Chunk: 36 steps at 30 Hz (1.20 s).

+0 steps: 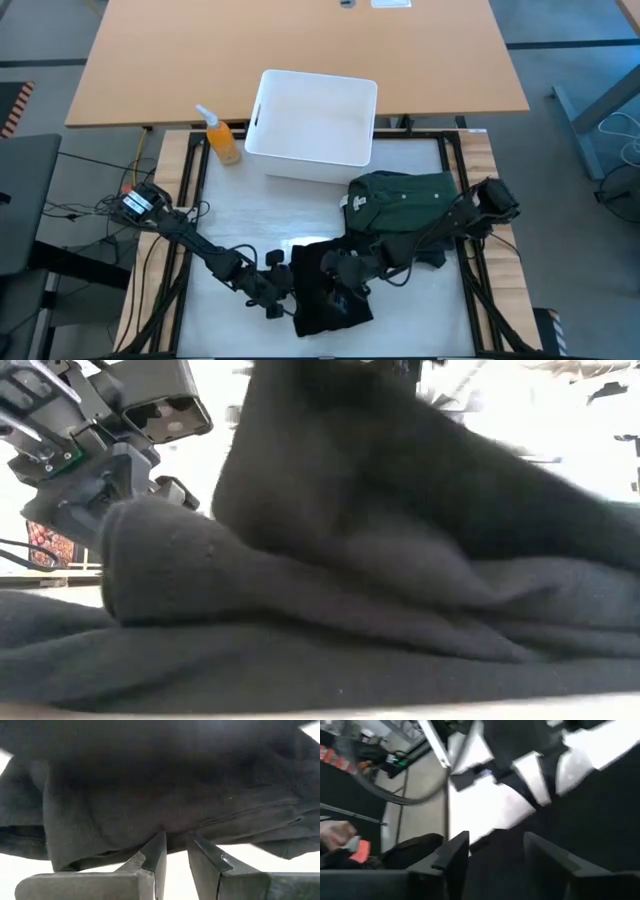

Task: Fold laundry
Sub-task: Fold the black shirt from the white laundry organizer

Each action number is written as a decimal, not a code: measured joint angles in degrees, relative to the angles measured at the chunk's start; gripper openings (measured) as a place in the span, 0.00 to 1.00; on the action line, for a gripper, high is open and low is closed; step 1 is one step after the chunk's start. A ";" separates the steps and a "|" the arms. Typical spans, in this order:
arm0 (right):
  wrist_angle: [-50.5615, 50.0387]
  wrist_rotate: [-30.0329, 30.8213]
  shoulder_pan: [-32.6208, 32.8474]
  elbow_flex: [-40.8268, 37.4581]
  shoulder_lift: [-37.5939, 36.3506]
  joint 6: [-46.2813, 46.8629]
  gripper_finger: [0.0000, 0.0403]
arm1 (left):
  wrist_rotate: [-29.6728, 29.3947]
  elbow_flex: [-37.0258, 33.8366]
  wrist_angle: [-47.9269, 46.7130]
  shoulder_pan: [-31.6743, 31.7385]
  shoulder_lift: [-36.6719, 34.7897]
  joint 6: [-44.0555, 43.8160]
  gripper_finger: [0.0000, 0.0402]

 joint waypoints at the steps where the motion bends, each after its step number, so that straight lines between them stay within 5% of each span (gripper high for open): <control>1: -0.31 -0.63 -0.09 0.33 -0.49 -0.42 0.53 | 0.00 0.00 0.00 0.04 0.00 0.08 0.16; 6: -4.73 0.04 -0.25 1.24 -4.37 -1.03 0.59 | 0.14 0.00 -0.54 0.04 0.00 0.09 0.16; 9: -10.41 6.70 2.35 1.27 -5.26 -0.62 0.58 | 0.85 0.00 -0.72 0.04 0.00 0.04 0.16; 18: -2.88 21.09 10.92 0.37 6.16 1.31 0.54 | 1.60 0.00 -1.26 2.07 -0.02 2.07 0.16; 30: 3.58 21.63 7.51 13.89 23.82 -12.16 0.53 | 5.29 0.00 -1.04 4.50 -0.04 0.18 0.16; 36: -9.09 21.56 6.30 22.79 24.60 -18.45 0.53 | 9.84 2.11 -9.97 4.52 -2.74 -0.07 0.16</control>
